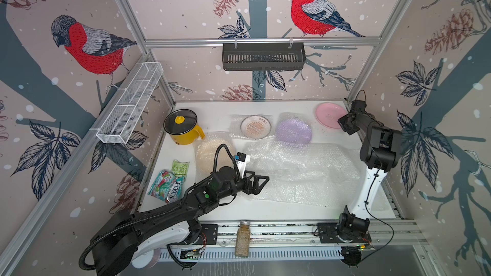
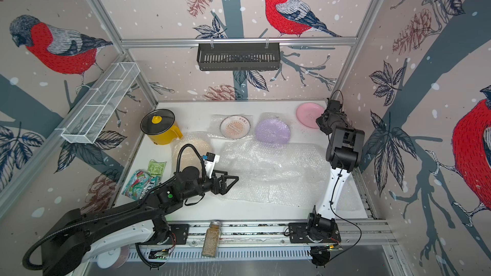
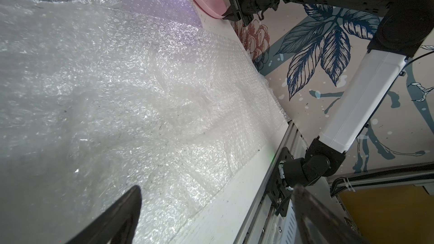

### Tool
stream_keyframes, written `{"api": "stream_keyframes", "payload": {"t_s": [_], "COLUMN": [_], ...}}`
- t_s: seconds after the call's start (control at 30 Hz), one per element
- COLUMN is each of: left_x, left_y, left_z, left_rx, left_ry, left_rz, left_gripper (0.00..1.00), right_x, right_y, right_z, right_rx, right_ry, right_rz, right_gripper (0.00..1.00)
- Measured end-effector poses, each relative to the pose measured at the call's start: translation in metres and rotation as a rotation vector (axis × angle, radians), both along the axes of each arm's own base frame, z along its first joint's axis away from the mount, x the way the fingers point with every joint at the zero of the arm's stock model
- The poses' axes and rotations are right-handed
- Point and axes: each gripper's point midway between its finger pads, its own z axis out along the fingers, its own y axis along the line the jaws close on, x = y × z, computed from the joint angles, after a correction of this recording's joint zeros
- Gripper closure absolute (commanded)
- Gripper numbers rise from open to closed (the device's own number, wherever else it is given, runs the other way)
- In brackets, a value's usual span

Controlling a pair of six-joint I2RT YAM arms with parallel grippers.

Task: Unpack dinner plates from bubble wrap
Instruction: Place the plate at the corner of the board, then adjust the bubble wrap at the center of the board.

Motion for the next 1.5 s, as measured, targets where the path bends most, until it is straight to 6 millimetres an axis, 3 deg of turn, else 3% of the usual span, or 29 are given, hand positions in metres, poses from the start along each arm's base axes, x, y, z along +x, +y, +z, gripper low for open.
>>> {"api": "stream_keyframes", "payload": {"t_s": [0.2, 0.43, 0.5, 0.57, 0.67, 0.8, 0.9, 1.13, 1.33, 1.4, 1.5], "left_x": [0.002, 0.003, 0.003, 0.004, 0.007, 0.009, 0.012, 0.012, 0.013, 0.015, 0.019], "left_y": [0.002, 0.001, 0.001, 0.001, 0.004, 0.007, 0.011, 0.011, 0.012, 0.013, 0.010], "left_z": [0.000, -0.003, -0.003, -0.001, 0.005, 0.008, 0.004, 0.001, -0.001, -0.003, -0.013], "left_rx": [-0.002, 0.009, 0.009, 0.012, 0.020, 0.034, 0.061, 0.070, 0.084, 0.095, 0.139], "left_ry": [0.000, 0.007, 0.007, 0.007, -0.016, -0.030, -0.038, -0.033, -0.027, -0.025, -0.009], "left_rz": [0.017, 0.018, 0.019, 0.024, 0.038, 0.059, 0.073, 0.075, 0.083, 0.095, 0.099], "left_gripper": [0.02, 0.02, 0.02, 0.02, 0.02, 0.02, 0.02, 0.02, 0.02, 0.02, 0.02], "right_x": [0.006, 0.008, 0.007, 0.010, 0.012, -0.004, -0.007, -0.070, -0.155, -0.182, -0.221], "right_y": [0.005, 0.006, 0.007, 0.009, 0.020, 0.047, 0.087, 0.143, 0.186, 0.197, 0.193], "right_z": [-0.006, 0.003, 0.016, 0.043, 0.087, 0.113, 0.135, 0.153, 0.159, 0.154, 0.122], "right_rx": [-0.002, -0.011, -0.014, -0.035, -0.041, -0.059, -0.073, -0.091, -0.091, -0.073, -0.063], "right_ry": [0.019, 0.020, 0.008, -0.038, -0.152, -0.207, -0.267, -0.339, -0.415, -0.438, -0.397], "right_rz": [0.027, 0.048, 0.054, 0.071, 0.100, 0.144, 0.233, 0.334, 0.460, 0.504, 0.518], "right_gripper": [0.77, 0.39, 0.29, 0.20, 0.15, 0.03, 0.01, 0.01, 0.01, 0.01, 0.01]}}
